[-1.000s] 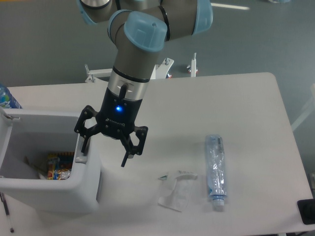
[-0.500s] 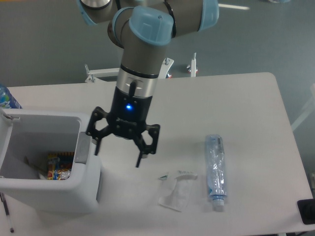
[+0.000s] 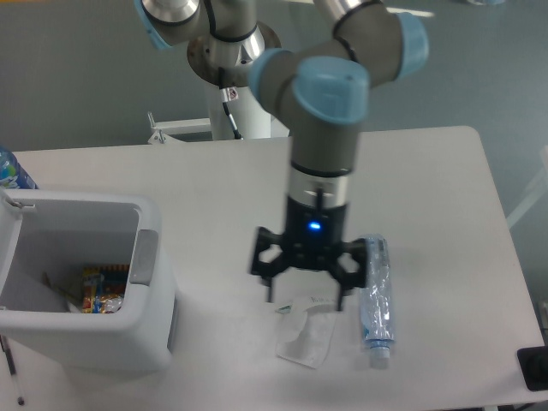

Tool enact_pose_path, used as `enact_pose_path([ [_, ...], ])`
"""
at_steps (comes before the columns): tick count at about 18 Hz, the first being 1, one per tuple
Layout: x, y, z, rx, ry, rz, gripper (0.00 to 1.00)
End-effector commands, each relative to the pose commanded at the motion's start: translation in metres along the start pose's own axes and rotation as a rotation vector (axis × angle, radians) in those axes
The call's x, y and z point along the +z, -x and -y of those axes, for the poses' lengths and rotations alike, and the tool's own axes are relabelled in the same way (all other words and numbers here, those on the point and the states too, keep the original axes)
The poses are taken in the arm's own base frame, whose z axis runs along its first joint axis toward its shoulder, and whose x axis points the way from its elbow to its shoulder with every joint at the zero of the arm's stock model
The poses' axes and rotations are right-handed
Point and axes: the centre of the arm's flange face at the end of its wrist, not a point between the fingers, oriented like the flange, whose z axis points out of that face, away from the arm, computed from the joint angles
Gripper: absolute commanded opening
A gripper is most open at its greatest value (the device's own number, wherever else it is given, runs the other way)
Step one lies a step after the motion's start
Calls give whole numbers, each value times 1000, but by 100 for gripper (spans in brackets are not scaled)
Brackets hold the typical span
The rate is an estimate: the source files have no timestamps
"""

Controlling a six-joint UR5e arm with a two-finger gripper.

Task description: Open the trash can

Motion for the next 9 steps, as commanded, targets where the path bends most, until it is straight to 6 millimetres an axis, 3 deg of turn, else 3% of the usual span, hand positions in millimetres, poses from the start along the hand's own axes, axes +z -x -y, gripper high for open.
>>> enact_pose_path([
  [4,5,25,-13,126,90,40,100],
  [9,-3,48,-6,234,220,-35,100],
])
